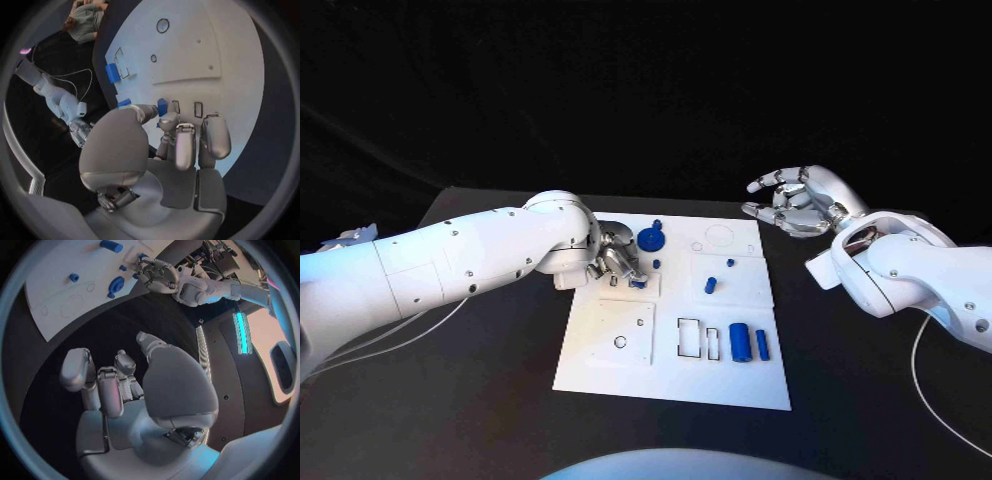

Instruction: Assemble the parts on the task board

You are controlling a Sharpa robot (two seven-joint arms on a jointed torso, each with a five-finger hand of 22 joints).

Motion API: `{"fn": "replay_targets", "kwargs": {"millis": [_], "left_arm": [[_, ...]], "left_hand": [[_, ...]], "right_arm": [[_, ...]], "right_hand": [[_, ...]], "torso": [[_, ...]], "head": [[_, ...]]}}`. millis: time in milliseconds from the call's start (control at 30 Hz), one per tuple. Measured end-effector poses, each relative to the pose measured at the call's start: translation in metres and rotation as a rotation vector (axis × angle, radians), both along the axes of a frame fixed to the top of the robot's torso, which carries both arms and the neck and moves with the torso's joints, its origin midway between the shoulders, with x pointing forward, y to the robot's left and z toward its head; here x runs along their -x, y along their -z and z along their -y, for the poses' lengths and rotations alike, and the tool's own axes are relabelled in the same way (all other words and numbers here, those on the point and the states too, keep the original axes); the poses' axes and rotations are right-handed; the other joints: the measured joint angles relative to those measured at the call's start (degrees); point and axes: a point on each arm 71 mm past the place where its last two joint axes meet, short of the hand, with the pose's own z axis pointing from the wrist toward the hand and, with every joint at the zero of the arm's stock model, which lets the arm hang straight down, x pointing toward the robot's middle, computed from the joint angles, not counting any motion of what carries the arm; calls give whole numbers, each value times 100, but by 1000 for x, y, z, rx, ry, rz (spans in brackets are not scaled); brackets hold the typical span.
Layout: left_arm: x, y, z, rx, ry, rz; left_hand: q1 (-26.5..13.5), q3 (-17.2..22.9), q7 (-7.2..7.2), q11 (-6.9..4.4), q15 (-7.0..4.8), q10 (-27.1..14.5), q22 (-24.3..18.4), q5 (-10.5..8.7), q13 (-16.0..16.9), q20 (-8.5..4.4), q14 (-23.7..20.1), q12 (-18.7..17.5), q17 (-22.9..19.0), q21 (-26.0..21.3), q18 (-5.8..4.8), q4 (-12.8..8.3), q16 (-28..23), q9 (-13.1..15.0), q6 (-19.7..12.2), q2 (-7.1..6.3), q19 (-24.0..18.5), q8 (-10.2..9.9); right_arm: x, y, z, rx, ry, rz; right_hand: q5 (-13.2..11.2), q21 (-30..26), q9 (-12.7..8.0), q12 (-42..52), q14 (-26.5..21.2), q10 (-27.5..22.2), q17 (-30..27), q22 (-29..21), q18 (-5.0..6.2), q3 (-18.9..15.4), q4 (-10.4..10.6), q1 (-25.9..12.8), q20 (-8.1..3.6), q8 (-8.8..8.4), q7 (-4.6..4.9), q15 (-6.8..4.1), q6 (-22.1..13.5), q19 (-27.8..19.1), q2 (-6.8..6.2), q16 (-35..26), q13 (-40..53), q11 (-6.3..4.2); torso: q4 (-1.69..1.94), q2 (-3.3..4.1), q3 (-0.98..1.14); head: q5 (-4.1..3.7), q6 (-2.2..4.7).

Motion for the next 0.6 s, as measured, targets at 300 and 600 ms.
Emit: {"fn": "replay_targets", "kwargs": {"millis": [300, 600], "left_arm": [[5, -3, -12, 15, -18, -9], [8, -8, -17, 18, -26, 4]], "left_hand": [[-75, 1, 2, 14, 0, 14, 56, 0, -11, 0, 0, 0, 0, 24, -66, -1, 22, 0, -1, -29, 0, 85], [-270, 206, 1, -45, 1, 129, 207, 68, 54, -34, 0, 91, 0, 111, -92, -190, 108, 4, 0, -180, 96, 234]], "right_arm": [[0, 3, 2, -6, 8, -10], [0, 5, 4, -11, 14, -19]], "right_hand": [[0, 0, -3, 0, 21, 0, 0, 0, 0, -10, 23, -41, 0, 0, 0, -21, 0, 0, 1, 0, -9, 0], [0, 0, -6, 0, 21, 0, 0, -1, 0, -6, 52, -40, 0, 0, 0, -20, 0, 0, 1, 0, -14, 0]], "torso": [[4, -7, 2], [12, 1, 5]], "head": [[6, 24], [40, 32]]}}
